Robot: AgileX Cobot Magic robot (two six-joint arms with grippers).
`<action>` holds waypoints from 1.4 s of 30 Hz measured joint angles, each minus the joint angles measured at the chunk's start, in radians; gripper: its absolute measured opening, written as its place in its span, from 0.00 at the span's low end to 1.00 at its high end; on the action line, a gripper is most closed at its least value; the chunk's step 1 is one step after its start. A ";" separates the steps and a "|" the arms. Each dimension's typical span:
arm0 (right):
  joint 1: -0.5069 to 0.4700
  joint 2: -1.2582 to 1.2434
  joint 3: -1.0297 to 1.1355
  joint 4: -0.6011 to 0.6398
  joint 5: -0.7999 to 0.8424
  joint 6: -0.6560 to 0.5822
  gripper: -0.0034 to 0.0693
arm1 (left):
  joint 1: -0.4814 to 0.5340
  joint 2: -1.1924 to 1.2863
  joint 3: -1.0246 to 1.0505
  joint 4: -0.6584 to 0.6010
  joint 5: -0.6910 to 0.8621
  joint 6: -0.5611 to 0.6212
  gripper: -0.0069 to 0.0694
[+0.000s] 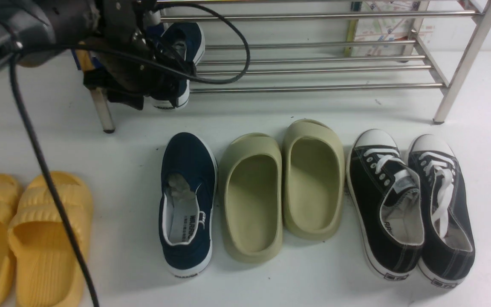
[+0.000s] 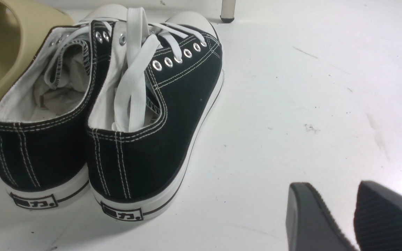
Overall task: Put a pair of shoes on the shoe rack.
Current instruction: Use the left arm to grab the shoe closest to it, then use the left arm to put a shoe into the shoe rack
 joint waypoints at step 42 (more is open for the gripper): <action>0.000 0.000 0.000 0.000 0.000 0.000 0.38 | -0.083 -0.039 0.153 -0.293 -0.178 0.035 0.09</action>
